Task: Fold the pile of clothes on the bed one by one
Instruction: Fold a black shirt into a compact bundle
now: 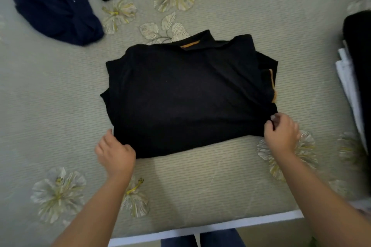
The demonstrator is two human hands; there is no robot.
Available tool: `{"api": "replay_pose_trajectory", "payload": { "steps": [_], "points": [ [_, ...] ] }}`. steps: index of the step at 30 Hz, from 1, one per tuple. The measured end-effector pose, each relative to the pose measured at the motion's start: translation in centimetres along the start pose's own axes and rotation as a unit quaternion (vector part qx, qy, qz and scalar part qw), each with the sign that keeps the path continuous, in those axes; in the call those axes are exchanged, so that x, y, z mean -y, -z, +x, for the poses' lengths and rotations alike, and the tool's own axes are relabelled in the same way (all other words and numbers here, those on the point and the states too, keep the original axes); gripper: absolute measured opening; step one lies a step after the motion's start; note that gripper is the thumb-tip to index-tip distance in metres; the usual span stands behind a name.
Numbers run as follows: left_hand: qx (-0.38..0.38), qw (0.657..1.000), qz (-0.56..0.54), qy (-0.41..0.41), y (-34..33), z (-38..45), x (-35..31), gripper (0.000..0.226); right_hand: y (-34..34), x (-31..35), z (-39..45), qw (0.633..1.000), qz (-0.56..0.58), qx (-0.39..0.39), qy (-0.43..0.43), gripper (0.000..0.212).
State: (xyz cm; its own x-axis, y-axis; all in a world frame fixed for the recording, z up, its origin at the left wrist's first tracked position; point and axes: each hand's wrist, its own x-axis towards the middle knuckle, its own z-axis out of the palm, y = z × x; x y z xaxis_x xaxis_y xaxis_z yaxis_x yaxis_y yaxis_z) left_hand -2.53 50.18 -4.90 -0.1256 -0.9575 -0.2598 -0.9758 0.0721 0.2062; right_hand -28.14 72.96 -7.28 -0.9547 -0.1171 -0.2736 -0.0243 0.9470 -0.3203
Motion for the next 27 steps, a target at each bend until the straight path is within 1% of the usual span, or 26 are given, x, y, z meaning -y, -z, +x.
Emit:
{"api": "replay_pose_trajectory", "payload": {
  "steps": [2,4,5,7,8,9,11,13,14,15,17,19,21,23,25,26,27],
  "points": [
    [-0.014,0.995,0.005,-0.101,0.1,-0.5,-2.5,0.053,0.1,0.3,0.1,0.999,0.032,-0.009,-0.019,0.04],
    [0.012,0.976,0.006,-0.215,-0.3,-0.4,-6.5,0.045,0.1,0.8,0.5,0.999,0.042,-0.027,-0.022,0.045],
    [0.024,0.958,0.01,-0.284,-0.7,-0.2,-8.9,0.041,0.0,1.1,0.7,0.998,0.053,-0.042,-0.017,0.045],
    [0.029,0.905,0.016,-0.424,-1.9,0.4,-14.2,0.034,-0.3,1.6,1.2,0.995,0.073,-0.061,-0.011,0.04],
    [0.036,0.88,0.023,-0.473,-2.6,0.6,-17.0,0.033,-0.6,1.7,1.2,0.995,0.076,-0.057,-0.013,0.037],
    [0.051,0.86,0.037,-0.506,-3.3,0.9,-19.8,0.033,-0.8,1.8,1.1,0.996,0.077,-0.049,-0.016,0.033],
    [0.075,0.827,0.089,-0.549,-4.8,1.5,-25.1,0.041,-1.3,1.6,1.0,0.994,0.099,-0.053,-0.007,0.023],
    [0.089,0.795,0.151,-0.581,-6.5,2.4,-29.4,0.05,-1.4,1.3,1.0,0.987,0.133,-0.089,0.021,0.014],
    [0.098,0.778,0.19,-0.59,-7.2,2.7,-31.1,0.053,-1.3,1.1,1.0,0.983,0.151,-0.103,0.03,0.012],
    [0.11,0.762,0.232,-0.594,-7.7,3.0,-32.5,0.054,-1.2,1.0,1.2,0.979,0.17,-0.109,0.035,0.013],
    [0.127,0.736,0.301,-0.593,-8.4,3.5,-34.2,0.047,-1.0,0.9,1.3,0.972,0.202,-0.111,0.04,0.015],
    [0.109,0.721,0.306,-0.612,-8.7,3.9,-35.2,0.036,-0.6,0.7,1.5,0.968,0.219,-0.114,0.047,0.013],
    [0.074,0.711,0.265,-0.647,-8.7,4.0,-36.2,0.03,-0.1,0.6,1.6,0.963,0.231,-0.128,0.046,0.01],
    [0.048,0.701,0.242,-0.669,-8.9,4.0,-37.3,0.027,0.1,0.7,1.6,0.961,0.238,-0.139,0.022,0.01],
    [0.05,0.68,0.278,-0.677,-9.5,3.6,-38.1,0.03,-0.1,0.9,1.6,0.969,0.212,-0.123,-0.025,0.013],
    [0.067,0.66,0.308,-0.682,-9.9,3.4,-38.2,0.036,-0.3,1.0,1.6,0.974,0.194,-0.1,-0.057,0.02],
    [0.092,0.637,0.327,-0.692,-10.3,3.2,-38.3,0.045,-0.4,1.2,1.5,0.979,0.171,-0.062,-0.089,0.032]
  ]
}}
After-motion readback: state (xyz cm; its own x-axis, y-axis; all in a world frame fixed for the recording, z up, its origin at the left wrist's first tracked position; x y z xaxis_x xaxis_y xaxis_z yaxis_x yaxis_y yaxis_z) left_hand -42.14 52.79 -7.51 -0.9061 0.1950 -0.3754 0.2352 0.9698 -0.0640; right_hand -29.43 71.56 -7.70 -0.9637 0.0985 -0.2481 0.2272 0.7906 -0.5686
